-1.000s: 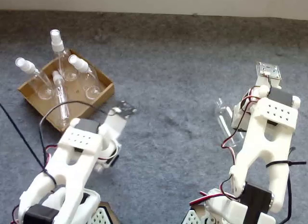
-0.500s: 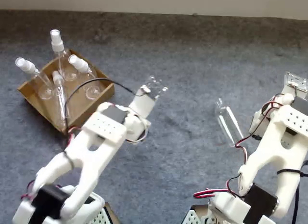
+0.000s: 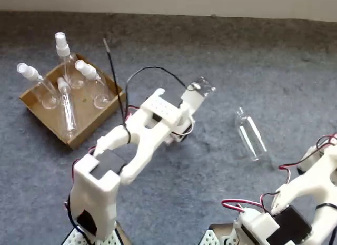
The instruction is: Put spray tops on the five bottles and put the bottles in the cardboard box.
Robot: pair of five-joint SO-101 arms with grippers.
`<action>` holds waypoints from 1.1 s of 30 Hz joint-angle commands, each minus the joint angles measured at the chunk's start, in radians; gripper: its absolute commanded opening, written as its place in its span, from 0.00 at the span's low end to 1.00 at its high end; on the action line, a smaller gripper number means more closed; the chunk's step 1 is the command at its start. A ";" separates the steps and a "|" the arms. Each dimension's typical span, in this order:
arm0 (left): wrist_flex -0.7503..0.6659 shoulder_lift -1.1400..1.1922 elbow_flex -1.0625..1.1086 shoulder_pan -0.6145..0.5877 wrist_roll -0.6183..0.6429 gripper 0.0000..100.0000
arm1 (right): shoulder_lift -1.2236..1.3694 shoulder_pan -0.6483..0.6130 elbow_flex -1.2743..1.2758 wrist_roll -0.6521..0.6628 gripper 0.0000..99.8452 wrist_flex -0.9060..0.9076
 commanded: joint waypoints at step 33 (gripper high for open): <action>0.250 0.113 -0.624 0.223 0.687 0.42 | -0.033 0.102 0.156 0.011 0.01 -0.259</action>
